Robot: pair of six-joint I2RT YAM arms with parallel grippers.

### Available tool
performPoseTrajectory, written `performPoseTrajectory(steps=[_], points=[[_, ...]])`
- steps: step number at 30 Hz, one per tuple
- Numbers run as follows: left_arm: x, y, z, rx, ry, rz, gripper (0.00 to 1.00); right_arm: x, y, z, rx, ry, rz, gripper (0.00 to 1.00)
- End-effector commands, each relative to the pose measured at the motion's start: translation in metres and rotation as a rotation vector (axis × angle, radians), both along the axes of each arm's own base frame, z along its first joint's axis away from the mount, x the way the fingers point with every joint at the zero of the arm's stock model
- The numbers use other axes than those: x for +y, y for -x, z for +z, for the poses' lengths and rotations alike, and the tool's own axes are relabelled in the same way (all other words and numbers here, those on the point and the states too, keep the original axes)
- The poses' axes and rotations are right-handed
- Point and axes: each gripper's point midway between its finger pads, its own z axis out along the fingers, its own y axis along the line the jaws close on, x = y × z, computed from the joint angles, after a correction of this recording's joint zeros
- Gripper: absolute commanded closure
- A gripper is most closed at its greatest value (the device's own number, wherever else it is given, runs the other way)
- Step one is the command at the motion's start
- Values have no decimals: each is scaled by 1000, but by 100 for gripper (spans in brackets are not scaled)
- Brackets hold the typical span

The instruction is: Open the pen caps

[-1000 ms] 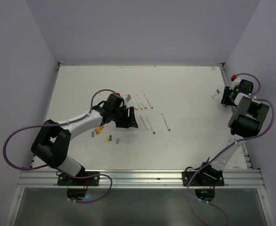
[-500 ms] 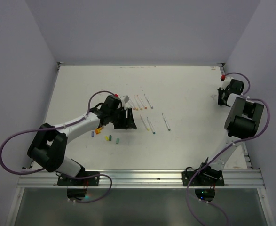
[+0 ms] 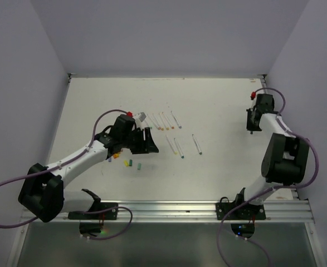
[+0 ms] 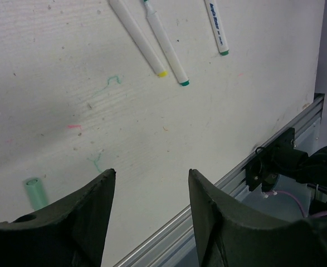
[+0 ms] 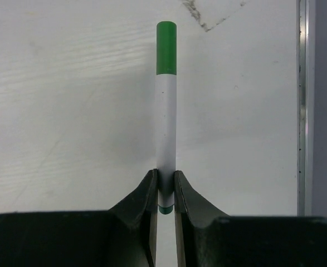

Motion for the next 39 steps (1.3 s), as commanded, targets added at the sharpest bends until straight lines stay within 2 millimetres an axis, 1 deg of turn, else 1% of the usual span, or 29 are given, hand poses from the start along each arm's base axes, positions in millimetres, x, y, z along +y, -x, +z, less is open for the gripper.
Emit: performPoseTrajectory(steps=[1, 2, 3, 5, 6, 8, 9, 10, 11, 12, 13, 14, 15, 16, 17, 18, 19, 20, 22, 23, 24, 25, 26, 27, 28, 29, 30, 33, 39], points=[[-8, 2, 26, 16, 87, 5, 43, 40, 15, 60, -104, 9, -18, 100], [-7, 3, 28, 16, 91, 3, 43, 49, 26, 70, -110, -10, -29, 100], [-5, 1, 29, 15, 91, 7, 43, 55, 30, 75, -113, -21, -33, 100], [-4, 1, 32, 26, 95, 8, 43, 76, 38, 84, -130, -76, -23, 100], [-3, 1, 33, 43, 110, 17, 43, 91, 46, 94, -136, -92, 11, 100], [-3, 1, 32, 69, 120, 29, 44, 121, 50, 104, -140, -176, 75, 100], [-2, -1, 32, 78, 128, 37, 44, 130, 61, 103, -100, -197, 90, 100], [-5, -1, 35, 91, 151, 33, 44, 150, 66, 108, -95, -225, 138, 100], [-3, -6, 36, 113, 164, 57, 44, 176, 76, 114, -78, -249, 220, 100], [-2, -8, 36, 118, 171, 59, 44, 176, 77, 116, -75, -253, 217, 100], [-5, -9, 41, 134, 205, 61, 45, 198, 82, 119, -73, -268, 283, 100], [-5, -13, 42, 143, 222, 70, 45, 220, 88, 123, -57, -345, 353, 100], [-4, -19, 46, 143, 243, 82, 45, 231, 92, 124, -47, -372, 378, 100], [-8, -25, 57, 133, 280, 76, 46, 249, 97, 126, -43, -407, 412, 100], [-10, -30, 57, 142, 285, 79, 47, 262, 100, 129, -40, -444, 437, 100], [-14, -35, 65, 131, 301, 75, 47, 276, 100, 133, -50, -492, 469, 100], [-18, -37, 64, 155, 313, 71, 47, 295, 105, 136, -43, -539, 497, 100], [-19, -40, 66, 159, 321, 74, 47, 309, 103, 136, -47, -579, 524, 100], [-25, -46, 74, 164, 352, 68, 47, 337, 113, 137, -15, -638, 582, 100], [-26, -49, 73, 174, 353, 73, 47, 347, 113, 132, 6, -647, 598, 100], [-26, -52, 73, 180, 353, 81, 47, 357, 112, 134, -3, -666, 627, 100], [-26, -56, 78, 178, 365, 84, 47, 369, 118, 133, 14, -684, 659, 100], [-27, -60, 77, 189, 368, 92, 47, 378, 115, 135, 7, -698, 675, 100], [-26, -66, 82, 178, 378, 96, 47, 384, 117, 134, 15, -709, 690, 100], [-26, -69, 80, 189, 376, 97, 47, 392, 121, 135, 29, -732, 708, 100], [-25, -73, 79, 188, 373, 99, 47, 396, 121, 138, 22, -736, 720, 100], [-23, -79, 85, 176, 376, 106, 47, 399, 120, 136, 30, -735, 723, 100], [-19, -87, 82, 179, 365, 128, 47, 405, 119, 141, 24, -757, 746, 100], [-18, -85, 67, 214, 355, 144, 47, 412, 121, 143, 32, -786, 768, 100]])
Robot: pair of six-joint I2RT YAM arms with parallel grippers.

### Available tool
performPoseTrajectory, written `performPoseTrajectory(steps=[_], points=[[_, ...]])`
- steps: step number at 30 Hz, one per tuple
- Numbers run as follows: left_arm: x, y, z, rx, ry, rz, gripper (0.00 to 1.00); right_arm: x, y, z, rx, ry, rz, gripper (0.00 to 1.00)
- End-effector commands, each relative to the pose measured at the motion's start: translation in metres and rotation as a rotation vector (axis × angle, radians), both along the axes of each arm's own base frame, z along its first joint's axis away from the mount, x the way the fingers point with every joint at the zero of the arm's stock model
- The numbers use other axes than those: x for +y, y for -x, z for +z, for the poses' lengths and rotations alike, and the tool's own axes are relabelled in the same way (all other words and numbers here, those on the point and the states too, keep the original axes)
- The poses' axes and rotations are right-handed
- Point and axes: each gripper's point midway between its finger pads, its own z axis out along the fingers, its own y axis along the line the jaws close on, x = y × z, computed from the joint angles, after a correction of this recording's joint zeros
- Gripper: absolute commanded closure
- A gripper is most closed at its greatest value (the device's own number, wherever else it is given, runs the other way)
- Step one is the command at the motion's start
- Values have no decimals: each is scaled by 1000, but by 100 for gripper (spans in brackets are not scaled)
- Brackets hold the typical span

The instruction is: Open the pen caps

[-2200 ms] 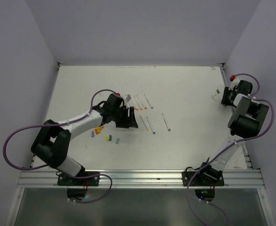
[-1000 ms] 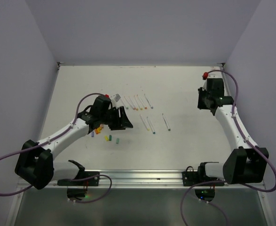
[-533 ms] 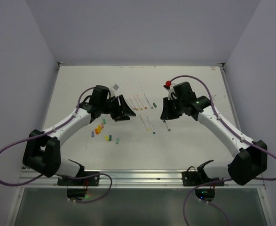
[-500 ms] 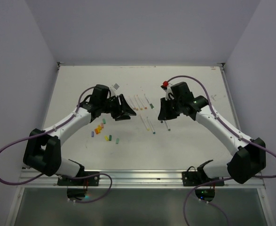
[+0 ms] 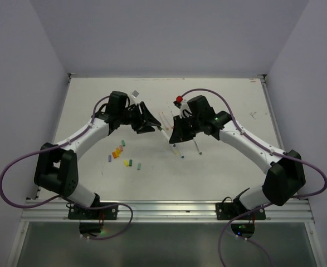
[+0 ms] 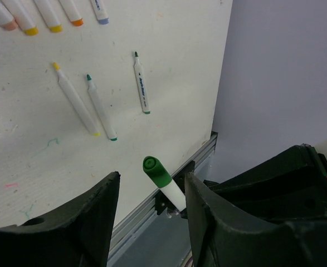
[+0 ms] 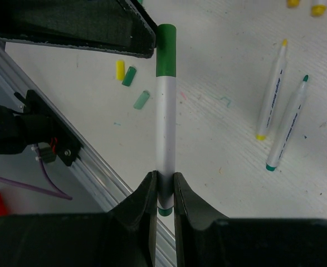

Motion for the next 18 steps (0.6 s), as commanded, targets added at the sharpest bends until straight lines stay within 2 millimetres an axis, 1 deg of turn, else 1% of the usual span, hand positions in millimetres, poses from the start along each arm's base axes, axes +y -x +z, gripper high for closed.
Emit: performPoseTrajectory(steps=[1, 7, 14, 18], points=[[-4, -2, 7, 13, 40, -6, 47, 16, -4, 19, -23, -75, 29, 100], [-6, -5, 5, 17, 49, 1, 47, 27, -2, 20, -13, -103, 49, 100], [-6, -2, 1, 27, 45, -5, 48, 33, -4, 20, -10, -121, 47, 100], [-6, -3, 2, 22, 46, -8, 51, 37, -2, 19, -8, -121, 53, 100]])
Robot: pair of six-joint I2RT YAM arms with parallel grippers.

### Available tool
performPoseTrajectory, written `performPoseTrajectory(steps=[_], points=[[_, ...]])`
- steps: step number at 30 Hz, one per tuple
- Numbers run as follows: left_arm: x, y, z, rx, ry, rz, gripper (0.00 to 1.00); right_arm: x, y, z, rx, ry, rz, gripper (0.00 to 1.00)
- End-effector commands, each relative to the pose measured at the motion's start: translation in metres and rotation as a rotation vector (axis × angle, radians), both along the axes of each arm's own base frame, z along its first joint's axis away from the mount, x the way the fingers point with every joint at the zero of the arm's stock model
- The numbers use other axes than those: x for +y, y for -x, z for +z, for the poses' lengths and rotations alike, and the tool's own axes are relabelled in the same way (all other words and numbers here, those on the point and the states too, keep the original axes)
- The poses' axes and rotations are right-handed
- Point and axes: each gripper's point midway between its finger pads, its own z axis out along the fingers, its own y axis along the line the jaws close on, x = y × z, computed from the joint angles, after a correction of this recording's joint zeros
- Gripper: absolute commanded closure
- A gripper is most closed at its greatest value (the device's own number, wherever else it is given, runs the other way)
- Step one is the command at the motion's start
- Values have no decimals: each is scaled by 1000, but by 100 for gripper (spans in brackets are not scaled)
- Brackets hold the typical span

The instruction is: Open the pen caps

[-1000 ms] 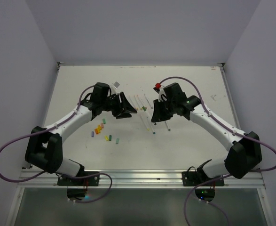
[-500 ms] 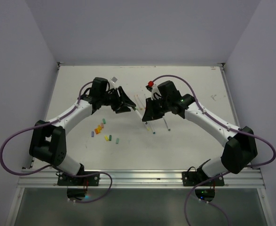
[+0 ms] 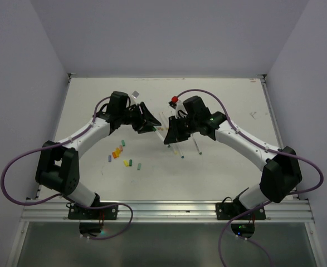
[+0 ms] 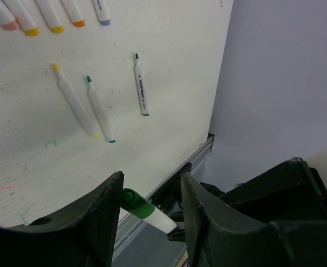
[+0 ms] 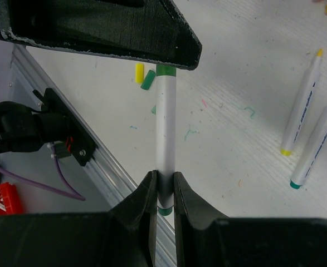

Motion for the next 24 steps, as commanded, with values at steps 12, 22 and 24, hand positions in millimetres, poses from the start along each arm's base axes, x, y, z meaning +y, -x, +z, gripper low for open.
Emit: performPoseTrajectory(steps=[12, 22, 24], points=[[-4, 5, 3, 2, 35, -39, 61, 19, -13, 13, -31, -42, -13, 100], [-3, 7, 2, -3, 32, -39, 100, 19, -13, 19, -63, -49, -21, 65], [-2, 8, 4, -6, 34, -41, 100, 20, -18, 17, -68, -39, -25, 54]])
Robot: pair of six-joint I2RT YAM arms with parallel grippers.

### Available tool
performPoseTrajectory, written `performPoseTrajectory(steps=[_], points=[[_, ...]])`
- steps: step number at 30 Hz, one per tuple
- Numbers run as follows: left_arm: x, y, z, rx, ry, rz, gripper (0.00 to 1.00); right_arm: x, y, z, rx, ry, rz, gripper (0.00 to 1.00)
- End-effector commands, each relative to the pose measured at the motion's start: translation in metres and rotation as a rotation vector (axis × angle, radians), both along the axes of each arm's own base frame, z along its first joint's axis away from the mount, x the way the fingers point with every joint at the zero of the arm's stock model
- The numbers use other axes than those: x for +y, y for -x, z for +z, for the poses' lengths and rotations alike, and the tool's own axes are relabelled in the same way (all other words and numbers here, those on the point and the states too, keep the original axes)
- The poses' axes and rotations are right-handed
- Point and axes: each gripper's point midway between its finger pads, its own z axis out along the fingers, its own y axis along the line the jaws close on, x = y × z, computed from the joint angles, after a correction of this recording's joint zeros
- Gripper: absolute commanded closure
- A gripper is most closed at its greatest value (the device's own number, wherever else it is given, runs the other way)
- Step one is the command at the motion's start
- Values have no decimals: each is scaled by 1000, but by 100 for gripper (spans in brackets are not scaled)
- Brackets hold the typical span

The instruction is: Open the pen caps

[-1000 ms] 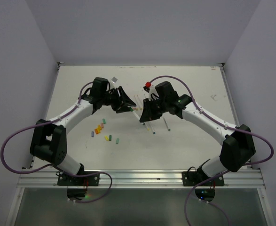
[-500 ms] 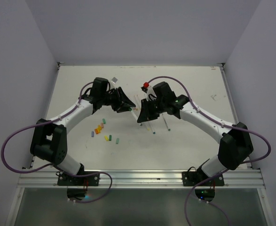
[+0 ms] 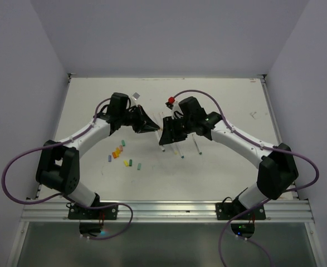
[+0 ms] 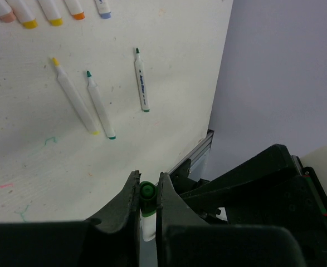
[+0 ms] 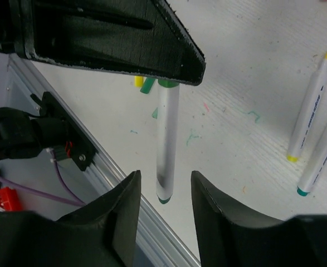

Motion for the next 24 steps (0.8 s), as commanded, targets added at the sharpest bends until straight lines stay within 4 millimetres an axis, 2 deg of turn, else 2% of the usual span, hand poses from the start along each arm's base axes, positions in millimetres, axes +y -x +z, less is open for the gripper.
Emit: performPoseTrajectory(steps=[1, 3, 6, 7, 9, 11, 13, 15, 16, 17, 18, 19, 20, 21, 23, 24], points=[[0, 6, 5, -12, 19, -24, 100, 10, -20, 29, -95, -48, -15, 53], [0, 7, 6, -11, 20, -24, 100, 14, -26, 22, -84, -32, -16, 52], [1, 8, 8, -9, 18, -21, 100, 24, -36, 28, -80, -48, -15, 52], [0, 6, 9, -12, 18, -19, 100, 27, -37, 19, -54, -37, -11, 54], [0, 4, 11, -11, 16, -16, 100, 31, -35, 17, -44, -44, 1, 58], [-1, 1, 15, -17, 17, -11, 100, 34, -34, 15, -41, -47, 7, 74], [-1, -4, 19, -27, 11, -1, 100, 33, -28, 13, -36, -41, 11, 100], [4, -9, 15, -16, -34, 26, 100, 28, -22, 4, -25, -14, 2, 100], [5, -17, 23, -35, -44, 39, 100, 24, -17, -1, -14, 6, 0, 100], [8, -18, 17, -3, -73, 47, 100, 24, -10, -1, -25, 19, 4, 100], [14, -26, 15, 2, -110, 85, 100, 16, -8, -12, -38, 72, -19, 100], [17, -32, 25, -3, -127, 98, 100, 15, 4, -16, -44, 105, 2, 100], [20, -39, 21, 12, -147, 119, 100, 13, 10, -21, -44, 128, 7, 100], [21, -45, 27, 5, -144, 133, 100, 11, 16, -27, -43, 146, 13, 100], [15, -50, 39, -17, -84, 131, 100, 16, 26, -21, -59, 112, 41, 100], [14, -49, 38, -16, -71, 130, 100, 15, 29, -23, -57, 110, 39, 100]])
